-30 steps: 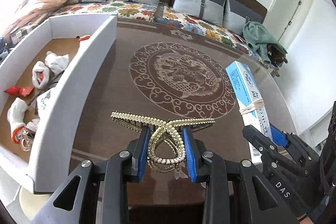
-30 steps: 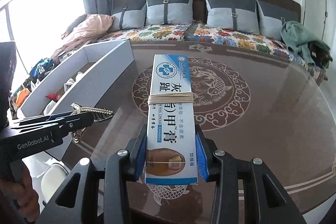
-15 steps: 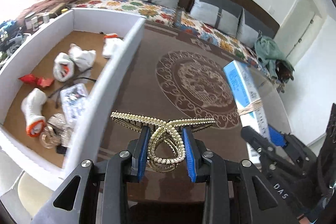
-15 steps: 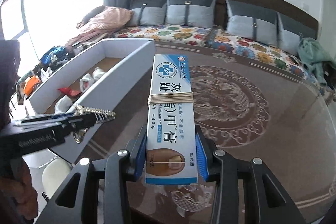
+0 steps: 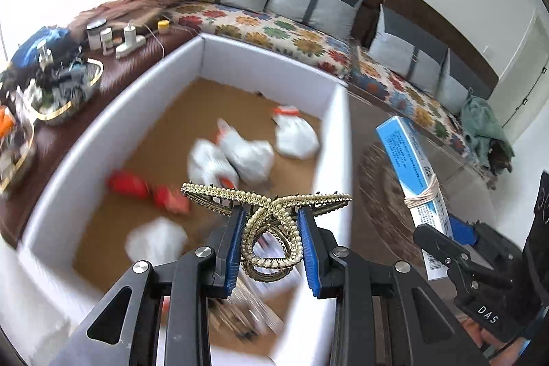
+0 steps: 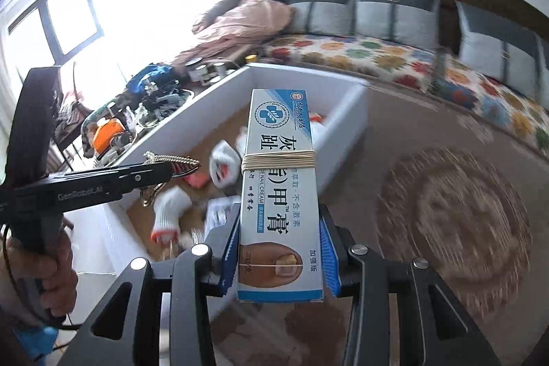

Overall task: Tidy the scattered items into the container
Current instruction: 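Carry the gold chain and ointment box together toward the white box, then open both tools over the white box to drop chain and ointment box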

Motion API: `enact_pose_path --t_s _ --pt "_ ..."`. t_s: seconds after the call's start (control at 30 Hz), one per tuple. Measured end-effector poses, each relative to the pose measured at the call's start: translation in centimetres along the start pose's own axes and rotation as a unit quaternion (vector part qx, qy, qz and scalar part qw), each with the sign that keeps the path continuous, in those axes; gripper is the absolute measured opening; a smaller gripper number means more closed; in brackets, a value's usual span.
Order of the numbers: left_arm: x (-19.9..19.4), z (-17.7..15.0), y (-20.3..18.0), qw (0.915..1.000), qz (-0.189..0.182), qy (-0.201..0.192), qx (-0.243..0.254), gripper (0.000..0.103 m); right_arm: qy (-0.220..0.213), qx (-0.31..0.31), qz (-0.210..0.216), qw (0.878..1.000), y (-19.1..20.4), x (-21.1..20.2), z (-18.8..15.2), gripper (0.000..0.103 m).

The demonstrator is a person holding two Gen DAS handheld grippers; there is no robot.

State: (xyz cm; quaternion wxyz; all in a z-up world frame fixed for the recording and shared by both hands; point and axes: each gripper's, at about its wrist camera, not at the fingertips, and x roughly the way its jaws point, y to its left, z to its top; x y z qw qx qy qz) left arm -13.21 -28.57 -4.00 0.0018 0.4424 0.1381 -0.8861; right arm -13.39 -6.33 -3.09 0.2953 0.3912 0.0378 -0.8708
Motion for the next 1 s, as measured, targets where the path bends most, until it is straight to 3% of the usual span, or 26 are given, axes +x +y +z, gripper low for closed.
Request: enact_pose_path --t_s 0.2,0.43,0.73,0.8,0.83,0.9,1.0 --pt "7.3 7.7 4.0 0.9990 0.009 0.043 0.011 0.031 0.065 -0.028 0.036 0.997 -0.6 10.6 7.9 0.041" --pt "15.0 12.6 5.9 0.9946 0.040 0.091 0.031 0.031 0.122 -0.006 0.012 0.992 -2.7 20.9 13.8 0.041" --pt "18.9 13.4 7.0 0.9890 0.072 0.123 0.039 0.033 0.129 0.001 0.009 0.992 -2.1 25.0 15.6 0.043" --pt "19.1 13.4 7.2 0.9879 0.079 0.128 0.036 0.043 0.134 0.003 -0.003 0.991 -2.1 25.4 15.4 0.054" --pt "18.7 13.5 7.1 0.9880 0.089 0.121 0.037 0.053 0.138 0.005 -0.012 0.990 -2.1 25.5 15.3 0.062" --pt "17.8 13.7 7.0 0.9894 0.097 0.103 0.035 0.065 0.131 0.016 -0.010 0.991 -2.3 24.9 15.2 0.063" --pt "16.4 14.2 7.3 0.9916 0.092 0.090 0.018 0.068 0.116 0.036 0.003 0.993 -2.9 23.5 15.2 0.063"
